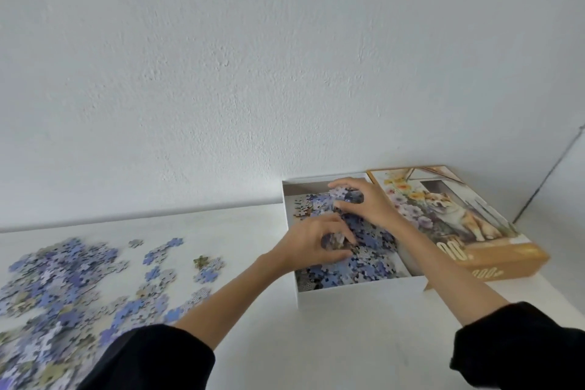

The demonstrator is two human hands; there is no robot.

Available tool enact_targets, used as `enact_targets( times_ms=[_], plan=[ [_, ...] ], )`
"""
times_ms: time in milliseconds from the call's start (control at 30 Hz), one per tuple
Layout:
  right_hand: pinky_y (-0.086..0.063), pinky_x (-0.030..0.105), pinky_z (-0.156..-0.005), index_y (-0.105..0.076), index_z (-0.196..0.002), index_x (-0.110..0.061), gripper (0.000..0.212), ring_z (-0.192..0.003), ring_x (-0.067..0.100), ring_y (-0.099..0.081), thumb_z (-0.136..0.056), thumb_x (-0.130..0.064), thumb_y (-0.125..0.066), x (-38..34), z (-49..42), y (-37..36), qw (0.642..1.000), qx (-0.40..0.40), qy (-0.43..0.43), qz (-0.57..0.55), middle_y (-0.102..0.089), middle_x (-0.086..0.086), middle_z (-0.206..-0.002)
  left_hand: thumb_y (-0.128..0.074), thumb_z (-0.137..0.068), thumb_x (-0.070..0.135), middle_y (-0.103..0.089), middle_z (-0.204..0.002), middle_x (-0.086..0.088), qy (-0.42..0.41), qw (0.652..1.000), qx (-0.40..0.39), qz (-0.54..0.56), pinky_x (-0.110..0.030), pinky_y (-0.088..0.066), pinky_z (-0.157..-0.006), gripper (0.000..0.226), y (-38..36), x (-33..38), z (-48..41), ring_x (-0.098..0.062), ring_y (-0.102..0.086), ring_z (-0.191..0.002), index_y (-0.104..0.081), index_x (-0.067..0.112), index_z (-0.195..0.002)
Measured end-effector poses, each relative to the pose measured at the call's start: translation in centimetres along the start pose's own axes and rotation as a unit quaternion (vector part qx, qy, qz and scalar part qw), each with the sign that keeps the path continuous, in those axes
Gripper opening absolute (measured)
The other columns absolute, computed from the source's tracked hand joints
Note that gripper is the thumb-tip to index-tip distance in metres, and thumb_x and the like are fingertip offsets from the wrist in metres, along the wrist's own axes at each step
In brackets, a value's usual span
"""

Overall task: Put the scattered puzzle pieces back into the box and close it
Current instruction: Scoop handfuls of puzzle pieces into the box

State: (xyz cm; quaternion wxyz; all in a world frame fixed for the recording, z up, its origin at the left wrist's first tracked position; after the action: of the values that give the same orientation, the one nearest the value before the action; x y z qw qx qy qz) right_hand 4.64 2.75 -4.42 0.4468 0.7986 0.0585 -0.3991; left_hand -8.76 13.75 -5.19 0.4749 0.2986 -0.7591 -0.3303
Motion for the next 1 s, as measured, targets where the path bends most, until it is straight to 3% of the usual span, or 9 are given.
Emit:
enact_targets(
  times_ms=[167, 300, 433, 533, 633, 733, 833, 900, 1000],
  plan=[
    [-0.037, 0.005, -0.087, -0.064, -0.108, -0.027, 0.022, -0.096, -0.020, -0.050, -0.087, -0.033, -0.059, 2.1, -0.4, -0.5, 1.000, 0.004, -0.023, 0.002, -0.061, -0.021, -0.105, -0.054, -0.087, 0.046, -0.057, -0.118, 0.007, -0.033, 0.994, -0.051, -0.091, -0.038, -0.037, -0.098, 0.030, -1.6, -0.7, -0.4, -0.008, -0.049, -0.112, -0.064, 0.027, -0.109],
    [-0.038, 0.020, -0.092, -0.064, -0.111, -0.024, 0.025, -0.104, -0.003, -0.052, -0.092, -0.034, -0.050, 2.3, -0.9, -0.9, 0.999, 0.000, -0.028, 0.021, -0.062, -0.014, -0.112, -0.046, -0.093, 0.040, -0.056, -0.123, 0.002, -0.043, 0.992, -0.075, -0.088, -0.035, -0.040, -0.099, 0.034, -1.5, -0.7, -0.8, -0.012, -0.050, -0.114, -0.061, 0.021, -0.117],
    [-0.039, 0.015, -0.089, -0.063, -0.110, -0.031, 0.023, -0.104, -0.005, -0.054, -0.089, -0.034, -0.056, 2.3, -0.8, -0.4, 0.998, 0.050, -0.024, 0.018, -0.060, -0.021, -0.110, -0.043, -0.096, 0.037, -0.057, -0.128, 0.001, -0.054, 0.995, -0.047, -0.070, -0.035, -0.043, -0.099, 0.034, -1.0, -0.2, -0.5, -0.013, -0.052, -0.118, -0.065, 0.020, -0.115],
    [-0.033, 0.003, -0.086, -0.061, -0.108, -0.035, 0.021, -0.100, -0.014, -0.052, -0.087, -0.033, -0.058, 1.6, -0.5, -0.1, 0.997, 0.070, -0.023, 0.006, -0.061, -0.023, -0.107, -0.044, -0.096, 0.032, -0.059, -0.126, 0.000, -0.061, 0.998, -0.010, -0.027, -0.029, -0.045, -0.094, 0.031, 0.0, 0.7, 0.2, -0.012, -0.055, -0.113, -0.068, 0.019, -0.112],
    [-0.031, -0.004, -0.082, -0.064, -0.108, -0.025, 0.021, -0.102, -0.008, -0.053, -0.088, -0.027, -0.060, 0.0, -0.4, -0.1, 0.996, 0.083, -0.016, -0.004, -0.063, -0.014, -0.110, -0.048, -0.097, 0.026, -0.064, -0.114, 0.001, -0.066, 0.998, 0.008, 0.006, -0.032, -0.049, -0.088, 0.026, 1.2, 1.3, 1.0, -0.010, -0.059, -0.104, -0.067, 0.015, -0.110],
    [-0.035, 0.002, -0.089, -0.065, -0.108, -0.018, 0.021, -0.104, -0.003, -0.055, -0.088, -0.022, -0.060, -2.3, -0.3, -0.6, 0.996, 0.084, 0.003, -0.017, -0.064, -0.011, -0.109, -0.049, -0.096, 0.025, -0.065, -0.107, -0.001, -0.076, 0.997, 0.017, 0.016, -0.032, -0.050, -0.085, 0.024, 2.5, 1.9, 2.2, -0.011, -0.061, -0.097, -0.066, 0.012, -0.108],
    [-0.041, 0.019, -0.093, -0.065, -0.105, -0.021, 0.018, -0.103, 0.000, -0.058, -0.087, -0.021, -0.061, -4.9, -0.3, -1.4, 0.996, 0.084, 0.019, -0.029, -0.067, -0.009, -0.106, -0.052, -0.095, 0.020, -0.065, -0.102, -0.002, -0.089, 0.995, 0.034, 0.019, -0.019, -0.048, -0.079, 0.021, 4.0, 2.7, 3.9, -0.006, -0.060, -0.089, -0.067, 0.010, -0.106],
    [-0.041, 0.017, -0.091, -0.065, -0.103, -0.024, 0.017, -0.099, -0.003, -0.059, -0.087, -0.021, -0.061, -6.8, -0.3, -2.4, 0.996, 0.076, 0.027, -0.034, -0.068, -0.008, -0.104, -0.053, -0.094, 0.020, -0.066, -0.100, -0.003, -0.084, 0.995, 0.044, 0.023, -0.024, -0.049, -0.074, 0.020, 5.1, 3.1, 5.3, -0.008, -0.061, -0.086, -0.067, 0.012, -0.106],
    [-0.038, 0.003, -0.084, -0.065, -0.102, -0.025, 0.017, -0.095, -0.005, -0.059, -0.087, -0.019, -0.061, -9.9, -0.2, -4.4, 0.997, 0.061, 0.035, -0.036, -0.069, -0.007, -0.103, -0.054, -0.094, 0.021, -0.068, -0.100, -0.003, -0.070, 0.996, 0.059, 0.013, -0.032, -0.050, -0.076, 0.021, 6.8, 3.1, 8.1, -0.012, -0.062, -0.089, -0.068, 0.011, -0.106]
  ],
)
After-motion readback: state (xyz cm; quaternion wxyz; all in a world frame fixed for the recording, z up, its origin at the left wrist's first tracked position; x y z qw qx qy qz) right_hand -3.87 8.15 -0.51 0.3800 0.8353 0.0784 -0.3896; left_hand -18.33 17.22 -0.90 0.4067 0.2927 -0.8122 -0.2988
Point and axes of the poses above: each hand's wrist, its own z-axis away from the middle knuckle, its own y-axis out of the back of the hand, x = y × z, the point moved 2 cm from there along -z, towards the middle knuckle
